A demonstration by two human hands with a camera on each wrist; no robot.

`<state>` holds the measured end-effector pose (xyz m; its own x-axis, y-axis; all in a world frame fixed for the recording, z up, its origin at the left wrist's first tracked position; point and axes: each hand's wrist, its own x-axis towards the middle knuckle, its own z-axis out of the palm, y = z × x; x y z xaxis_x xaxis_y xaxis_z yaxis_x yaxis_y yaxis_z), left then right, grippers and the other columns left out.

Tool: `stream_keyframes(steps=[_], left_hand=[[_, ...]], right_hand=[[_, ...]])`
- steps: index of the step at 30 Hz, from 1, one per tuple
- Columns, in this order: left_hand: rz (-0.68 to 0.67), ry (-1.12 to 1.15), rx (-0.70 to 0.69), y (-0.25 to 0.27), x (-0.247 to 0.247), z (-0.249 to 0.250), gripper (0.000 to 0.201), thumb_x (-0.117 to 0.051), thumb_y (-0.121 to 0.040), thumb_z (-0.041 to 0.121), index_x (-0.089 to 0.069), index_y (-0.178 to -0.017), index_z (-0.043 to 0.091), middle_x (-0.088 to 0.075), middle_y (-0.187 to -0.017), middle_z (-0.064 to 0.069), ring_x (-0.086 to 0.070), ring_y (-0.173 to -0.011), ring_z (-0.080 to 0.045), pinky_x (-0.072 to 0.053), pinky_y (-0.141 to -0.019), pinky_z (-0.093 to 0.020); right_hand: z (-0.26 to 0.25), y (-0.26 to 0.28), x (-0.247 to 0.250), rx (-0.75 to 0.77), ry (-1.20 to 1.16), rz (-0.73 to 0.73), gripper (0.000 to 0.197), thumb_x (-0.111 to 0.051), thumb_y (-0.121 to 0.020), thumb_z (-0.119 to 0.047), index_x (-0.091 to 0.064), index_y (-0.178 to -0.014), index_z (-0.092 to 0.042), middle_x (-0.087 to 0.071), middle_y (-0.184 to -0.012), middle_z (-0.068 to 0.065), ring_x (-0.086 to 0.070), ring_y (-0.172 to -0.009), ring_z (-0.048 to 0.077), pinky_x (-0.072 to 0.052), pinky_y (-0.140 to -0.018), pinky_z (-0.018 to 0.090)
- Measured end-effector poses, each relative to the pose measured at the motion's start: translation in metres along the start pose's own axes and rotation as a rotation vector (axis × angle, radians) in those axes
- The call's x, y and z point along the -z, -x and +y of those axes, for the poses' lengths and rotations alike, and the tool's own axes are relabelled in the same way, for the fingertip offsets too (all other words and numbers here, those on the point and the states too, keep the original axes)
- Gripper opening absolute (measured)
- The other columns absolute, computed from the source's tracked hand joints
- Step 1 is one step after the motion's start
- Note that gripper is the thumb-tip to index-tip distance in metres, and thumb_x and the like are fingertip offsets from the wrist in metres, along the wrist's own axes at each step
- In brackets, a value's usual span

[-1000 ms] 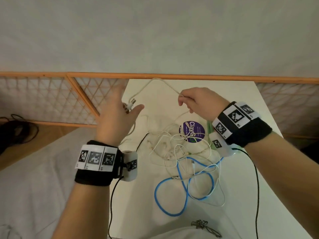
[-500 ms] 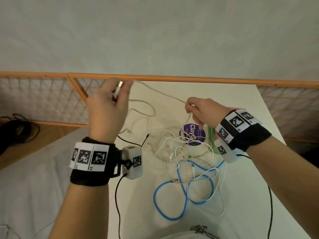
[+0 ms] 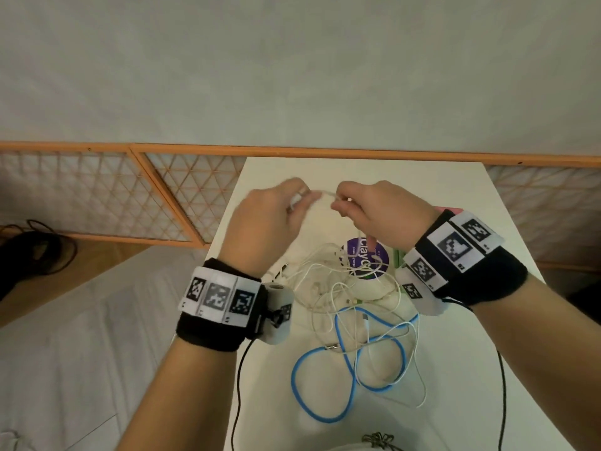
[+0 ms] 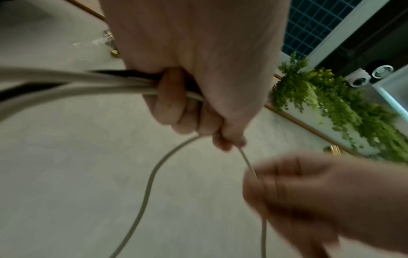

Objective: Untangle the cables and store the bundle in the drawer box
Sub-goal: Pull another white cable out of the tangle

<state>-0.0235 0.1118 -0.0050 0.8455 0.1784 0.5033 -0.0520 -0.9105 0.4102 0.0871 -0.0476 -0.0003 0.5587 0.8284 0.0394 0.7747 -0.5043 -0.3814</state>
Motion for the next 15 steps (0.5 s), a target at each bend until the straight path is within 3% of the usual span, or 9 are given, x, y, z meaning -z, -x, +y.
stream_keyframes(steps=[1,3,5,7,9,11,13,14,15], left_hand=[[0.089,0.034,0.028,-0.001,0.007,-0.004,0.026,-0.054,-0.096,0.035,-0.064,-0.088,0.013,-0.043,-0.047,0.014,-0.046,-0.038,0.001,-0.03,-0.041,-0.011],[0.142,0.038,0.1,-0.001,0.023,-0.015,0.026,-0.056,-0.096,0.032,-0.064,-0.082,0.011,-0.04,-0.047,0.015,-0.044,-0.04,0.002,-0.029,-0.041,-0.01],[-0.009,-0.064,0.158,0.001,0.031,-0.026,0.03,-0.057,-0.094,0.036,-0.066,-0.082,0.01,-0.044,-0.051,0.012,-0.043,-0.044,-0.002,-0.026,-0.045,-0.013],[-0.123,-0.145,0.232,0.007,0.032,-0.035,0.027,-0.056,-0.093,0.039,-0.067,-0.097,0.015,-0.051,-0.06,0.008,-0.051,-0.057,-0.006,-0.031,-0.05,-0.018],[-0.091,-0.114,0.307,0.015,0.03,-0.04,0.037,-0.057,-0.092,0.043,-0.056,-0.124,0.025,-0.052,-0.065,0.003,-0.056,-0.062,-0.015,-0.037,-0.051,-0.025],[0.008,-0.029,0.318,0.024,0.028,-0.043,0.053,-0.055,-0.092,0.047,-0.038,-0.141,0.035,-0.042,-0.053,0.002,-0.045,-0.048,-0.012,-0.035,-0.046,-0.025],[0.064,0.048,0.294,0.029,0.026,-0.043,0.044,-0.05,-0.095,0.046,-0.043,-0.137,0.034,-0.038,-0.052,0.007,-0.04,-0.043,-0.008,-0.031,-0.044,-0.016],[0.072,0.095,0.28,0.031,0.023,-0.042,0.034,-0.048,-0.097,0.042,-0.053,-0.128,0.028,-0.039,-0.053,0.009,-0.041,-0.044,-0.006,-0.03,-0.044,-0.014],[0.075,0.148,0.274,0.033,0.019,-0.043,0.027,-0.046,-0.099,0.037,-0.059,-0.116,0.022,-0.04,-0.053,0.009,-0.041,-0.046,-0.005,-0.029,-0.045,-0.014]], right_hand=[[0.006,0.002,-0.003,-0.045,-0.01,-0.031,0.027,-0.036,-0.098,-0.033,-0.053,-0.088,-0.014,-0.056,-0.057,-0.004,-0.066,-0.053,0.023,-0.05,-0.064,0.035],[0.019,0.007,-0.012,-0.123,-0.088,-0.151,0.03,-0.038,-0.098,-0.03,-0.055,-0.083,-0.012,-0.058,-0.051,-0.001,-0.066,-0.051,0.024,-0.054,-0.066,0.04],[0.026,0.008,-0.022,-0.171,-0.21,-0.283,0.032,-0.039,-0.097,-0.028,-0.056,-0.076,-0.011,-0.062,-0.054,0.004,-0.066,-0.048,0.025,-0.055,-0.063,0.041],[0.025,-0.002,-0.027,-0.18,-0.24,-0.353,0.032,-0.041,-0.097,-0.025,-0.059,-0.075,-0.009,-0.065,-0.058,0.003,-0.067,-0.049,0.023,-0.054,-0.061,0.038],[0.019,-0.024,-0.028,-0.153,-0.208,-0.217,0.024,-0.043,-0.097,-0.021,-0.063,-0.09,-0.011,-0.072,-0.073,0.003,-0.07,-0.065,0.02,-0.054,-0.071,0.033],[0.01,-0.05,-0.025,-0.12,-0.213,-0.011,0.034,-0.043,-0.096,-0.015,-0.048,-0.13,-0.017,-0.07,-0.112,0.005,-0.067,-0.1,0.021,-0.048,-0.094,0.034],[0.001,-0.068,-0.028,-0.101,-0.264,0.028,0.065,-0.043,-0.096,-0.012,-0.008,-0.149,-0.025,-0.053,-0.139,0.003,-0.057,-0.118,0.021,-0.04,-0.104,0.032],[-0.002,-0.072,-0.033,-0.113,-0.28,0.03,0.068,-0.044,-0.095,-0.012,-0.004,-0.149,-0.026,-0.053,-0.138,0.003,-0.057,-0.116,0.022,-0.041,-0.103,0.033],[-0.002,-0.074,-0.042,-0.132,-0.277,0.035,0.063,-0.045,-0.094,-0.013,-0.015,-0.148,-0.026,-0.059,-0.13,0.005,-0.061,-0.11,0.024,-0.045,-0.097,0.033]])
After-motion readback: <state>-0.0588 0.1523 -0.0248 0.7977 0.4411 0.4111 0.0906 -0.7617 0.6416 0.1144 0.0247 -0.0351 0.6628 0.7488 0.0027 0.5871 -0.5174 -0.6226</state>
